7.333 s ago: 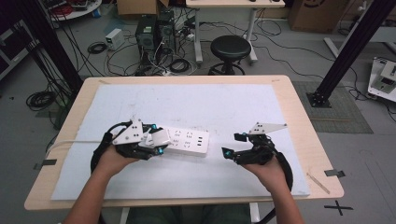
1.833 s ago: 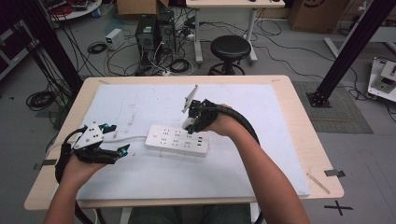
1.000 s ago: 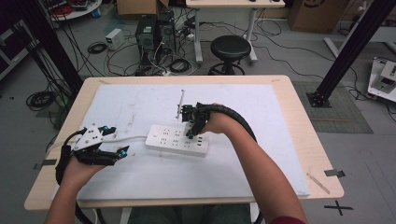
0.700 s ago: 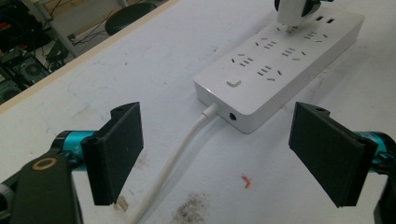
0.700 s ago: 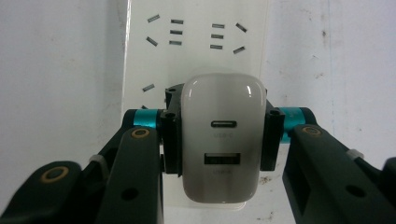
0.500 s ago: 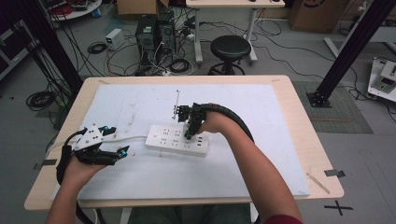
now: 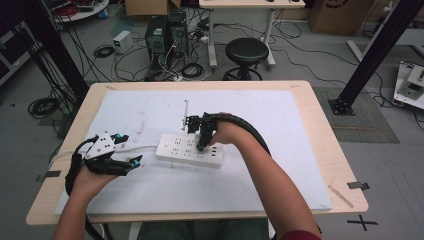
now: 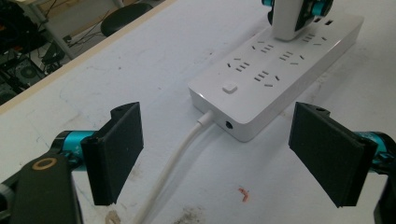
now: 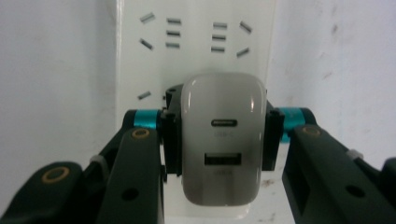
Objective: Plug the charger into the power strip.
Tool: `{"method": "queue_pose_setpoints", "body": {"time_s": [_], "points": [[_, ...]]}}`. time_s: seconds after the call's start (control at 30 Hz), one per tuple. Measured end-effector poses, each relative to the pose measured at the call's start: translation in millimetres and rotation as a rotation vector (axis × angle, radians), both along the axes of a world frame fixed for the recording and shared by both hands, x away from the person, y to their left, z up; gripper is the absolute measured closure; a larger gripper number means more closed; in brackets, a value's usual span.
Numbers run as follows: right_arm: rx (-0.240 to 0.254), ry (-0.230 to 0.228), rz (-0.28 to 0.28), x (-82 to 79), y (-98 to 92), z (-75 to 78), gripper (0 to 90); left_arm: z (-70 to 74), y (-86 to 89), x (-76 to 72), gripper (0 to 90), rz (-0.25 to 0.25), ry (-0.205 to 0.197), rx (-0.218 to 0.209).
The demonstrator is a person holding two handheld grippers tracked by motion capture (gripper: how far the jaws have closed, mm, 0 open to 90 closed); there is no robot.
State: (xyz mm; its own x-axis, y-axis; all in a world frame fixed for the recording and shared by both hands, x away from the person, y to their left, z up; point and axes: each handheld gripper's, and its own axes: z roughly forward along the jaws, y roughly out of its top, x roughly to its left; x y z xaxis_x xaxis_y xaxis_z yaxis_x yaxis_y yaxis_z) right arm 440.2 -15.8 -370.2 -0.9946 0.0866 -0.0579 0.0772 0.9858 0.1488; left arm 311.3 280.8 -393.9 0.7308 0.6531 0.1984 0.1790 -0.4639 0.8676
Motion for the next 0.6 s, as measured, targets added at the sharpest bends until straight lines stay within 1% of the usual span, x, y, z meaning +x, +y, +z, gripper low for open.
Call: {"method": "queue_pose_setpoints", "body": {"time_s": [0.03, 0.07, 0.13, 0.17, 0.2, 0.23, 0.27, 0.33, 0.4, 0.43, 0.47, 0.5, 0.53, 0.57, 0.6], "points": [[0.016, 0.011, -0.002, 2.3, -2.1, -0.6, 63.7, -0.5, -0.2, 0.1, 17.7, -0.002, 0.005, -0.001], [0.022, 0.010, -0.004, 2.2, -2.7, -1.3, 63.7, -0.6, -0.3, 0.0, 17.7, 0.000, 0.004, 0.002], [0.010, -0.003, -0.001, -0.2, -0.1, -1.8, 63.7, -0.4, -0.3, -0.1, 17.7, -0.002, 0.003, 0.003], [0.005, -0.007, -0.008, -0.7, 1.2, -2.1, 63.7, -0.3, -0.5, -0.1, 17.7, 0.000, 0.002, 0.006], [-0.008, -0.009, -0.010, -1.6, 2.5, -3.1, 63.6, -0.1, -0.6, 0.0, 17.7, 0.002, 0.004, 0.008], [-0.005, -0.010, -0.007, -1.5, 2.1, -3.3, 63.7, -0.1, -1.3, 0.4, 17.7, -0.001, 0.004, 0.003], [-0.002, -0.016, -0.008, -2.0, 1.4, -3.4, 63.6, 0.4, -1.6, 0.2, 17.7, -0.001, 0.004, 0.010], [-0.003, -0.020, -0.012, -2.7, 1.6, -3.2, 63.4, 0.7, -2.6, 0.0, 17.7, -0.006, 0.003, 0.010], [0.010, -0.007, -0.018, -0.6, -0.7, -2.6, 62.9, 0.8, -2.9, 0.3, 17.7, -0.006, 0.011, 0.011], [0.008, -0.006, -0.011, -0.1, -1.1, -2.4, 62.6, 0.9, -2.9, 0.7, 17.8, -0.005, 0.009, 0.011], [0.016, 0.000, -0.018, 0.2, -1.1, -2.2, 62.1, 1.1, -3.0, 0.6, 17.7, -0.005, 0.010, 0.008], [0.026, -0.002, -0.016, 0.2, -2.0, -1.5, 61.0, 1.8, -2.7, 0.6, 17.7, -0.008, 0.010, 0.013], [0.053, -0.011, -0.016, 0.0, -3.9, 0.7, 56.1, 2.0, -2.7, 0.5, 17.7, -0.009, 0.009, 0.011], [0.084, -0.005, -0.037, 0.6, -6.4, 4.5, 53.5, 2.6, -2.3, 0.5, 17.7, -0.009, 0.009, 0.013], [0.112, 0.005, -0.047, 0.6, -9.6, 8.7, 53.3, 3.0, -2.0, 0.6, 17.7, -0.010, 0.009, 0.013]]}}
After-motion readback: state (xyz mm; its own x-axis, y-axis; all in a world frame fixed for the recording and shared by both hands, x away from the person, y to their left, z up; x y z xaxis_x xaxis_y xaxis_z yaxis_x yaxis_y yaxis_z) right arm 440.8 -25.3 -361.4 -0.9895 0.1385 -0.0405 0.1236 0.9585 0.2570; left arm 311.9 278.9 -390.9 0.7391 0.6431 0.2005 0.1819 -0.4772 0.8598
